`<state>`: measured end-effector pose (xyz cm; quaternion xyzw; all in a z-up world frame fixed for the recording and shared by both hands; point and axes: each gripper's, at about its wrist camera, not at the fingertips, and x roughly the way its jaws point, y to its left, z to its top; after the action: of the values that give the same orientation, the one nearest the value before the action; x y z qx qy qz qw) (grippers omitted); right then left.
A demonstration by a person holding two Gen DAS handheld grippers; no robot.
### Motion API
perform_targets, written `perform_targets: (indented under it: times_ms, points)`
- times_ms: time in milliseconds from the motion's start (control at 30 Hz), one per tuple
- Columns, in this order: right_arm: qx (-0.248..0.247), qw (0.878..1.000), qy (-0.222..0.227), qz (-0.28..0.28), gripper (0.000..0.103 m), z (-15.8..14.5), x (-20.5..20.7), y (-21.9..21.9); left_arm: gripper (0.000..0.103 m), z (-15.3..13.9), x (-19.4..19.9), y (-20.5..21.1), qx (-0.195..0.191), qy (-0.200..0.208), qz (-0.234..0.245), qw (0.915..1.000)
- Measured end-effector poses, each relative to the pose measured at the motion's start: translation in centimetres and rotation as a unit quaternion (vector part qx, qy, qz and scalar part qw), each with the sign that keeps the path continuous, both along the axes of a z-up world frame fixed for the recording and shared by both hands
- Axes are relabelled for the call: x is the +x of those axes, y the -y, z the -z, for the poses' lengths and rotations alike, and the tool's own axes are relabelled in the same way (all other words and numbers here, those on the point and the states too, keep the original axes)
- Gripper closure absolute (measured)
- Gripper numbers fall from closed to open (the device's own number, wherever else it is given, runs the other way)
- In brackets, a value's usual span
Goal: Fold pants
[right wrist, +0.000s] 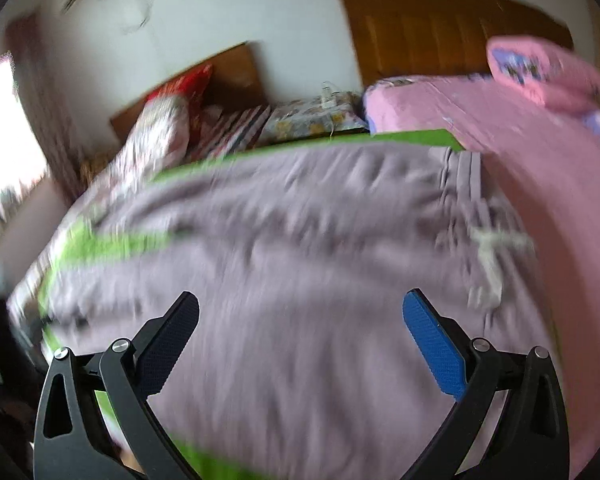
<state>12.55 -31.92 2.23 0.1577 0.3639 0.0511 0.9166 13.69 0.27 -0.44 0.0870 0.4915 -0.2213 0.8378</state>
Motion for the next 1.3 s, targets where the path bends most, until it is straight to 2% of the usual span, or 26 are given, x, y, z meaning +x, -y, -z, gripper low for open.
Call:
perform_targets:
  times_ms: [33, 67, 133, 200, 267, 300, 333, 400, 433, 467, 533, 567, 667, 733, 800, 867, 967, 1000, 1100, 1200, 1233, 1300]
  points:
    - [0.024, 1.0, -0.001, 0.017, 0.004, -0.5, 1.7, 1.7, 0.002, -0.2, 1.6, 0.0, -0.018, -0.019, 0.0, 0.9997]
    - [0.053, 0.998, 0.001, 0.038, 0.004, -1.1, 3.8, 3.7, 0.002, -0.8, 3.9, 0.1, -0.03, -0.021, -0.007, 0.9993]
    - [0.083, 0.995, 0.014, 0.05, 0.004, -1.7, 6.6, 6.0, 0.002, -1.8, 6.5, 0.5, -0.034, 0.006, -0.011, 0.9994]
    - [0.097, 0.993, 0.028, 0.058, 0.004, -1.9, 9.6, 7.8, 0.002, -3.1, 10.3, 0.9, -0.042, 0.047, -0.018, 0.9979]
    - [0.1, 0.994, 0.028, 0.039, 0.004, -1.5, 12.7, 8.8, 0.002, -3.6, 14.4, 1.4, -0.065, 0.056, -0.013, 0.9962]
    - [0.096, 0.995, 0.025, 0.027, 0.004, -1.2, 14.1, 9.0, 0.002, -3.5, 17.3, 2.1, -0.065, 0.052, 0.009, 0.9965]
    - [0.085, 0.996, 0.016, 0.017, 0.004, -0.7, 15.4, 9.1, 0.002, -3.4, 18.6, 2.5, -0.055, 0.047, 0.02, 0.9972]
    - [0.042, 0.999, -0.018, -0.008, 0.004, 0.6, 18.5, 9.0, 0.002, -2.4, 23.5, 3.9, -0.022, 0.044, 0.073, 0.9961]
    - [0.025, 0.999, -0.026, -0.02, 0.004, 1.1, 19.6, 8.8, 0.002, -2.3, 24.7, 4.1, -0.02, 0.045, 0.086, 0.9951]
    - [0.012, 0.999, -0.029, -0.038, 0.004, 1.5, 20.8, 8.7, 0.002, -1.9, 26.7, 4.6, -0.008, 0.052, 0.116, 0.9919]
    - [-0.005, 0.998, -0.026, -0.065, 0.004, 2.0, 22.5, 9.0, 0.003, -1.2, 29.0, 5.4, 0.029, 0.073, 0.146, 0.9862]
    - [-0.026, 0.996, -0.02, -0.082, 0.004, 2.3, 23.6, 9.0, 0.003, -0.4, 30.4, 6.3, 0.056, 0.082, 0.173, 0.9798]
    - [-0.09, 0.986, -0.017, -0.143, 0.004, 3.5, 26.1, 8.9, 0.014, 1.6, 33.0, 7.9, 0.096, 0.074, 0.25, 0.9607]
    - [-0.116, 0.978, -0.023, -0.172, 0.004, 4.2, 28.0, 8.6, 0.018, 2.8, 34.5, 8.6, 0.104, 0.063, 0.277, 0.9531]
    - [-0.122, 0.974, -0.024, -0.191, 0.006, 4.5, 29.2, 8.7, 0.025, 3.3, 36.0, 8.9, 0.094, 0.048, 0.294, 0.9501]
    - [-0.138, 0.967, -0.026, -0.214, 0.006, 4.7, 30.6, 8.7, 0.027, 3.7, 37.4, 9.1, 0.08, 0.024, 0.305, 0.9486]
    - [-0.14, 0.957, -0.047, -0.249, 0.018, 5.5, 32.3, 9.0, 0.037, 4.7, 39.2, 9.2, 0.058, -0.029, 0.323, 0.9441]
    - [-0.138, 0.955, -0.056, -0.256, 0.019, 5.9, 32.9, 9.3, 0.045, 5.0, 40.0, 9.1, 0.047, -0.049, 0.328, 0.9421]
    - [-0.141, 0.945, -0.075, -0.285, 0.027, 7.0, 33.5, 9.5, 0.056, 4.9, 40.5, 8.6, 0.017, -0.069, 0.333, 0.9403]
    - [-0.142, 0.933, -0.105, -0.312, 0.027, 8.6, 33.9, 9.4, 0.068, 4.8, 41.4, 7.8, -0.02, -0.088, 0.31, 0.9466]
    - [-0.134, 0.931, -0.112, -0.32, 0.027, 8.9, 33.7, 9.4, 0.077, 4.9, 41.6, 7.6, -0.025, -0.091, 0.302, 0.9486]
    - [-0.13, 0.928, -0.118, -0.327, 0.025, 9.7, 33.7, 9.5, 0.083, 4.9, 42.0, 7.4, -0.026, -0.09, 0.29, 0.9523]
